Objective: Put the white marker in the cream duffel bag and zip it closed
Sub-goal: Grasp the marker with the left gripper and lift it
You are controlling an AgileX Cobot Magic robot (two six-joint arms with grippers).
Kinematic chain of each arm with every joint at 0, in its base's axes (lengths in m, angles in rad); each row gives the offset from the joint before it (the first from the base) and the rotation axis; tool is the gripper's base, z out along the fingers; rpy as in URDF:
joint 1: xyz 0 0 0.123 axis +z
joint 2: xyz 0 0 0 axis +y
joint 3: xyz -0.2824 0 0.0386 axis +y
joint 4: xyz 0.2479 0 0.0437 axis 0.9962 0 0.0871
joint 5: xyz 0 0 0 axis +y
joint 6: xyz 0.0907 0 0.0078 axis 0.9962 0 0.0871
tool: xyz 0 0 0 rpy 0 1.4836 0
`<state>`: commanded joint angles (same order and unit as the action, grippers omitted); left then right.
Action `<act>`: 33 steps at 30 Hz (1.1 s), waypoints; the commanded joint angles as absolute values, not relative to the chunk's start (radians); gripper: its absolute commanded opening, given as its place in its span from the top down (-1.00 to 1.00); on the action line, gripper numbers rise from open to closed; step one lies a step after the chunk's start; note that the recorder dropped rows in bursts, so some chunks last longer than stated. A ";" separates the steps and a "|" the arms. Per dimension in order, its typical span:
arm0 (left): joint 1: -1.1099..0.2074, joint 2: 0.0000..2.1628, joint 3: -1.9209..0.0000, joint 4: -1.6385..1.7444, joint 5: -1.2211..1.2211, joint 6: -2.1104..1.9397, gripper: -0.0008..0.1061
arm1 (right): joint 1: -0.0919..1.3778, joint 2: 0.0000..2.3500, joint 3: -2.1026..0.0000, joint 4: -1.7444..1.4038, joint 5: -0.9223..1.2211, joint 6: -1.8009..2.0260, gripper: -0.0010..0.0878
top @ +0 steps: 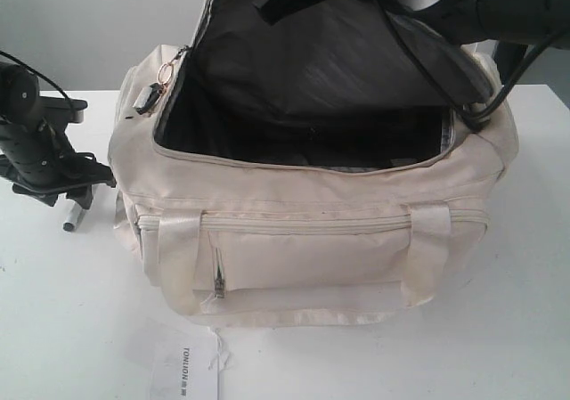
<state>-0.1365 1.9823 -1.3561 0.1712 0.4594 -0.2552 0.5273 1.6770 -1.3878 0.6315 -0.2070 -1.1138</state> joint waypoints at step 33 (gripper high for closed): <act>-0.131 2.058 -1.356 0.127 0.370 -0.247 0.99 | 0.527 1.677 -1.388 0.632 -0.207 -1.114 0.98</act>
<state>-0.1311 2.0581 -1.3561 0.1269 0.3699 -0.2465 0.5273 1.6770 -1.3878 0.6315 -0.2070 -1.1138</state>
